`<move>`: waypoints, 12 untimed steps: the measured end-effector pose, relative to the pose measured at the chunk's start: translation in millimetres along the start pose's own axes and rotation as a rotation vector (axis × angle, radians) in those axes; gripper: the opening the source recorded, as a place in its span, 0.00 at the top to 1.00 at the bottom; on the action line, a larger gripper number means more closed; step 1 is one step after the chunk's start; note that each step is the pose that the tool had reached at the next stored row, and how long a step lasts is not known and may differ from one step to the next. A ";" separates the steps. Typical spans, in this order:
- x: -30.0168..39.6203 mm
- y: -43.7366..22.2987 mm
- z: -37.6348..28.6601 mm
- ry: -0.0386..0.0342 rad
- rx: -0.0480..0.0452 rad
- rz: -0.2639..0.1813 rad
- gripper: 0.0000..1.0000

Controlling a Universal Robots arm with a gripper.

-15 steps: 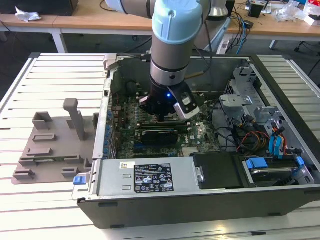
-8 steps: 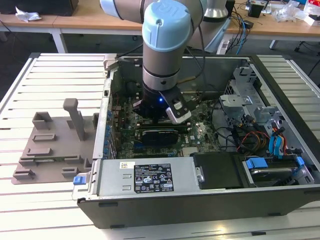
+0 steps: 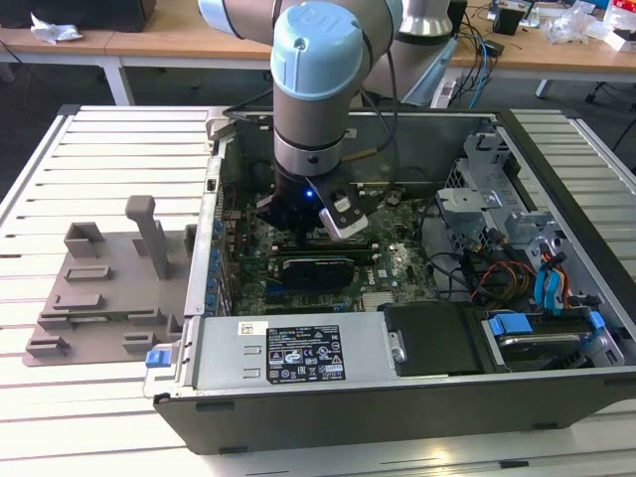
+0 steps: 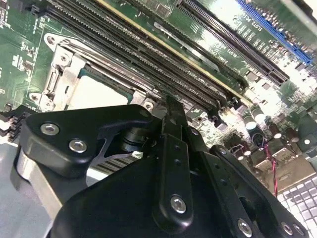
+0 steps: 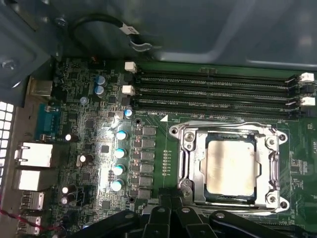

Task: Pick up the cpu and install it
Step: 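Install the second cpu locking lever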

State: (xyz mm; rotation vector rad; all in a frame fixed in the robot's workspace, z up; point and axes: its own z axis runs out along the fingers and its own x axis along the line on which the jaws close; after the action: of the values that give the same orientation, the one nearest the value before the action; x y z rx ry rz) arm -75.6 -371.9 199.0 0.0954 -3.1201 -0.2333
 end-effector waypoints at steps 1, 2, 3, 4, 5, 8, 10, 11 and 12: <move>0.1 -0.2 0.8 0.0001 0.0003 0.000 0.89; -0.1 0.5 -1.6 -0.0018 0.0004 0.000 0.89; -0.2 1.2 -6.6 -0.0010 0.0042 0.000 0.89; -0.5 1.3 -7.0 -0.0009 0.0060 0.000 0.89; -1.0 1.4 -7.2 -0.0006 0.0086 0.000 0.89; -15.2 2.5 -7.1 0.0056 0.0254 0.001 0.89; -29.4 3.7 -7.0 0.0141 0.0383 0.002 0.89; -34.7 4.2 -7.0 0.0172 0.0422 0.003 0.89; -40.8 5.1 -6.9 0.0210 0.0461 0.003 0.89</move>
State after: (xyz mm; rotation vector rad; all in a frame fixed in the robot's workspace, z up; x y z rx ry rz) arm -35.1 -365.4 206.3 0.0926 -3.1050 -0.1593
